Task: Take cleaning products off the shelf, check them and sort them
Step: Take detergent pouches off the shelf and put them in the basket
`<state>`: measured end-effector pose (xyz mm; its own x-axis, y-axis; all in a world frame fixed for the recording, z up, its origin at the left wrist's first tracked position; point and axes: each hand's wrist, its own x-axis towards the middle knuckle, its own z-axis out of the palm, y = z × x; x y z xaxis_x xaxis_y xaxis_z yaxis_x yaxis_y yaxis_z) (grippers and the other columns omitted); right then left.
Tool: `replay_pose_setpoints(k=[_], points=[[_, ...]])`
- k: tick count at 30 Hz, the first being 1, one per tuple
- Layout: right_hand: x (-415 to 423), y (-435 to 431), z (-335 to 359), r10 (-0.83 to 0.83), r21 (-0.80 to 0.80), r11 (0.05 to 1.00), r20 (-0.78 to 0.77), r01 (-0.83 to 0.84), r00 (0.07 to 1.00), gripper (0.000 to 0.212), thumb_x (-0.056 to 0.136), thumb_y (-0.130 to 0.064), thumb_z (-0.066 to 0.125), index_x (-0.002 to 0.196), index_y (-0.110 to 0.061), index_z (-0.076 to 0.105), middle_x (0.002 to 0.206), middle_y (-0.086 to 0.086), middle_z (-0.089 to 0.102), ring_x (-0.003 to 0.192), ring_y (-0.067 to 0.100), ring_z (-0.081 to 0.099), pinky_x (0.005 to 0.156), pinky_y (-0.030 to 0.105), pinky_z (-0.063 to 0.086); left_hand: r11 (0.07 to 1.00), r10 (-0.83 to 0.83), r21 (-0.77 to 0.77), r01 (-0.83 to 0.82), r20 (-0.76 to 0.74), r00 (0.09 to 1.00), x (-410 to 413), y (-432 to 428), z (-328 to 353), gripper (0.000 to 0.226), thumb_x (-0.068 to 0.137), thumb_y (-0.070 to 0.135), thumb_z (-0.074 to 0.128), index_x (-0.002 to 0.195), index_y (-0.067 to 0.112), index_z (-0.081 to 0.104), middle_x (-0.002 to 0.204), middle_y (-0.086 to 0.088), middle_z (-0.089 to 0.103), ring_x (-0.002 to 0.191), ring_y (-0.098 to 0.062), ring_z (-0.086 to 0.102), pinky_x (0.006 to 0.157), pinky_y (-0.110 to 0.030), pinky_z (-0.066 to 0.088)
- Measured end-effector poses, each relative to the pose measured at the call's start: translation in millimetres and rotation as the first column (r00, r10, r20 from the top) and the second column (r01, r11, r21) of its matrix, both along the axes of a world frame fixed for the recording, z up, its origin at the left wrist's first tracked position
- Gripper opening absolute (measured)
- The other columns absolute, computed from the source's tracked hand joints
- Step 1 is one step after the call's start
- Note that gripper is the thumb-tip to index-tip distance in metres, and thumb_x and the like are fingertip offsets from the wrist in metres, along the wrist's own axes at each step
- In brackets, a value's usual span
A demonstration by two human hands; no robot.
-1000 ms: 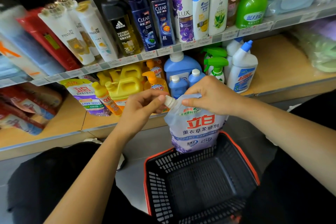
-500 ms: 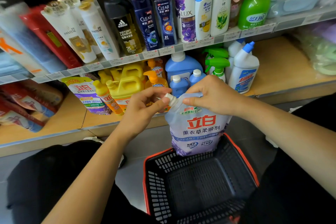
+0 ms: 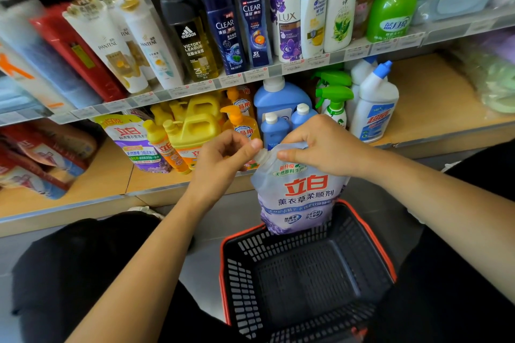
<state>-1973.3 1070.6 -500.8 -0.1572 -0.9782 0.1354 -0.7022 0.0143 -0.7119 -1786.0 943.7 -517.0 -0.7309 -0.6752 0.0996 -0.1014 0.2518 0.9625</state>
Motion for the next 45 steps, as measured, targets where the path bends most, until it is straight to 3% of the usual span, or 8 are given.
replay_pose_setpoints(k=[4, 9, 24, 31, 34, 39, 42, 45], points=[[-1.2, -0.3, 0.5, -0.01, -0.005, 1.0, -0.008, 0.01, 1.0, 0.041, 0.093, -0.027, 0.07, 0.069, 0.006, 0.064, 0.065, 0.027, 0.053, 0.058, 0.016, 0.04, 0.057, 0.044, 0.038, 0.977, -0.193, 0.073, 0.202, -0.115, 0.974, 4.6, -3.9, 4.9, 0.032, 0.09, 0.008, 0.056, 0.119, 0.009, 0.068, 0.122, -0.02, 0.067, 0.116, -0.035, 0.062, 0.096, -0.043, 0.052], [0.0, 1.3, 2.0, -0.004, -0.014, 1.0, -0.014, 0.004, 1.0, 0.036, 0.093, -0.027, 0.07, 0.067, -0.002, 0.067, 0.063, 0.024, 0.055, 0.058, 0.015, 0.042, 0.056, 0.042, 0.039, 0.968, -0.25, -0.031, 0.248, -0.093, 0.964, 8.0, -3.5, 4.5, 0.038, 0.085, -0.018, 0.06, 0.114, 0.005, 0.069, 0.119, -0.012, 0.072, 0.112, -0.036, 0.065, 0.091, -0.035, 0.057], [-2.7, 1.9, 1.8, -0.003, -0.068, 0.998, 0.016, 0.004, 1.0, 0.035, 0.093, -0.028, 0.069, 0.077, 0.003, 0.072, 0.071, 0.026, 0.063, 0.072, 0.041, 0.06, 0.065, 0.048, 0.045, 0.961, -0.147, 0.209, 0.183, -0.176, 0.973, 5.2, -10.3, 2.5, 0.032, 0.095, -0.01, 0.047, 0.115, 0.005, 0.067, 0.106, -0.001, 0.076, 0.095, -0.015, 0.07, 0.075, -0.025, 0.058], [-3.4, 1.3, 1.4, -0.009, -0.06, 0.998, 0.001, 0.009, 1.0, 0.029, 0.093, -0.027, 0.07, 0.071, -0.009, 0.074, 0.065, 0.019, 0.062, 0.062, 0.031, 0.054, 0.061, 0.045, 0.044, 0.983, -0.156, 0.072, 0.166, -0.126, 0.98, 7.3, -6.5, 0.0, 0.032, 0.091, 0.008, 0.069, 0.123, 0.007, 0.066, 0.108, -0.008, 0.077, 0.098, -0.019, 0.071, 0.081, -0.025, 0.057], [-3.1, 1.9, 2.9, -0.013, -0.067, 0.998, 0.014, 0.013, 1.0, 0.028, 0.092, -0.027, 0.071, 0.066, -0.034, 0.067, 0.06, 0.008, 0.06, 0.058, 0.014, 0.05, 0.058, 0.041, 0.042, 0.99, -0.141, -0.01, 0.141, -0.081, 0.987, 8.1, -4.8, 0.1, 0.026, 0.086, 0.021, 0.073, 0.112, 0.015, 0.071, 0.104, -0.005, 0.077, 0.096, -0.021, 0.069, 0.085, -0.034, 0.059], [-2.8, 1.7, 1.0, -0.013, -0.063, 0.998, -0.006, 0.013, 1.0, 0.023, 0.092, -0.026, 0.071, 0.069, -0.029, 0.071, 0.061, 0.007, 0.062, 0.058, 0.016, 0.052, 0.059, 0.04, 0.043, 0.985, -0.131, -0.116, 0.126, -0.039, 0.991, 8.9, -8.3, -0.3, 0.024, 0.086, 0.017, 0.077, 0.111, 0.016, 0.074, 0.105, -0.008, 0.072, 0.089, -0.02, 0.062, 0.084, -0.054, 0.056], [-3.0, 1.5, 1.4, -0.015, -0.067, 0.998, 0.015, 0.016, 1.0, 0.033, 0.092, -0.026, 0.072, 0.065, -0.043, 0.062, 0.058, 0.002, 0.058, 0.058, 0.007, 0.048, 0.057, 0.035, 0.04, 0.975, -0.208, -0.092, 0.2, -0.088, 0.974, 10.3, -9.0, 0.8, 0.041, 0.085, -0.004, 0.071, 0.119, 0.019, 0.072, 0.116, -0.01, 0.07, 0.104, -0.021, 0.064, 0.085, -0.038, 0.057], [-3.6, 1.2, 0.0, -0.011, -0.059, 0.998, 0.02, 0.012, 1.0, 0.023, 0.092, -0.027, 0.071, 0.069, -0.026, 0.071, 0.061, 0.01, 0.062, 0.059, 0.01, 0.049, 0.057, 0.038, 0.042, 0.983, -0.173, 0.024, 0.18, -0.177, 0.969, 8.8, -6.4, 2.5, 0.047, 0.082, -0.006, 0.068, 0.123, 0.018, 0.068, 0.122, -0.004, 0.073, 0.116, -0.018, 0.066, 0.085, -0.024, 0.055]])
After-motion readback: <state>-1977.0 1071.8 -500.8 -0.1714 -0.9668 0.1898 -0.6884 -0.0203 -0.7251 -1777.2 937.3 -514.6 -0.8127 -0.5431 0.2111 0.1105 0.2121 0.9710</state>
